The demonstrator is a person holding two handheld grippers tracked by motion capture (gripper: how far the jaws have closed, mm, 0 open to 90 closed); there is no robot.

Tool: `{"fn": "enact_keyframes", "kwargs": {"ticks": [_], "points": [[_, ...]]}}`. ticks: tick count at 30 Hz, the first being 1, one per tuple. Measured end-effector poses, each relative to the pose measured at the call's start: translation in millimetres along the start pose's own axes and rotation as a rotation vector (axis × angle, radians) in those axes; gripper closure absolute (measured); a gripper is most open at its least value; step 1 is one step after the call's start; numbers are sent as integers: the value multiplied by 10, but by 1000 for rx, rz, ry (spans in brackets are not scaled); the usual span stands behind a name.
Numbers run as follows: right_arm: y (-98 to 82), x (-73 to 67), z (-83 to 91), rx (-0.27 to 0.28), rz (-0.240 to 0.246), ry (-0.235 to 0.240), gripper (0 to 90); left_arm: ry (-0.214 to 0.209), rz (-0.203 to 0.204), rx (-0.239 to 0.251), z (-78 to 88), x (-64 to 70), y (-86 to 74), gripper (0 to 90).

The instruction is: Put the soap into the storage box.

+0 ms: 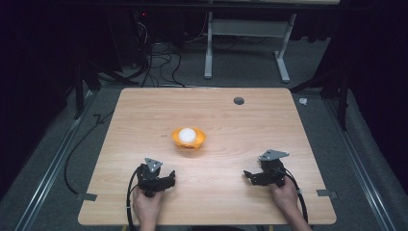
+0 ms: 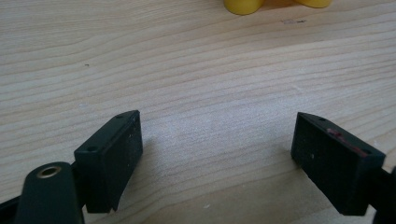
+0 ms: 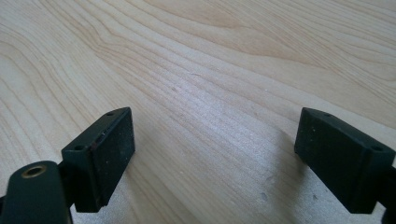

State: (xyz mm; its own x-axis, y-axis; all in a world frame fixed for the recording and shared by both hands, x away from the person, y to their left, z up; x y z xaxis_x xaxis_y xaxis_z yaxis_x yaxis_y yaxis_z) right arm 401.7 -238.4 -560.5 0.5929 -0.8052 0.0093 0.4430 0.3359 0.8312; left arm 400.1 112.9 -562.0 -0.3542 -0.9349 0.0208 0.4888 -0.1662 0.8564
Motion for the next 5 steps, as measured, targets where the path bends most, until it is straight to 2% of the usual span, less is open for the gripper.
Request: {"fn": "enact_keyframes", "kwargs": {"ticks": [5], "points": [[0,0,0,0,0,0,129,0,0,0,1,0,0,171]]}}
Point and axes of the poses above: each handheld gripper's, and its own axes: z roughly backward along the jaws, y roughly out of its top, x roughly to its right, the point moved 8 cm from there along -z, roughly forward along the jaws, and after that the axes turned 12 degrees about x, right-handed, at the moved point
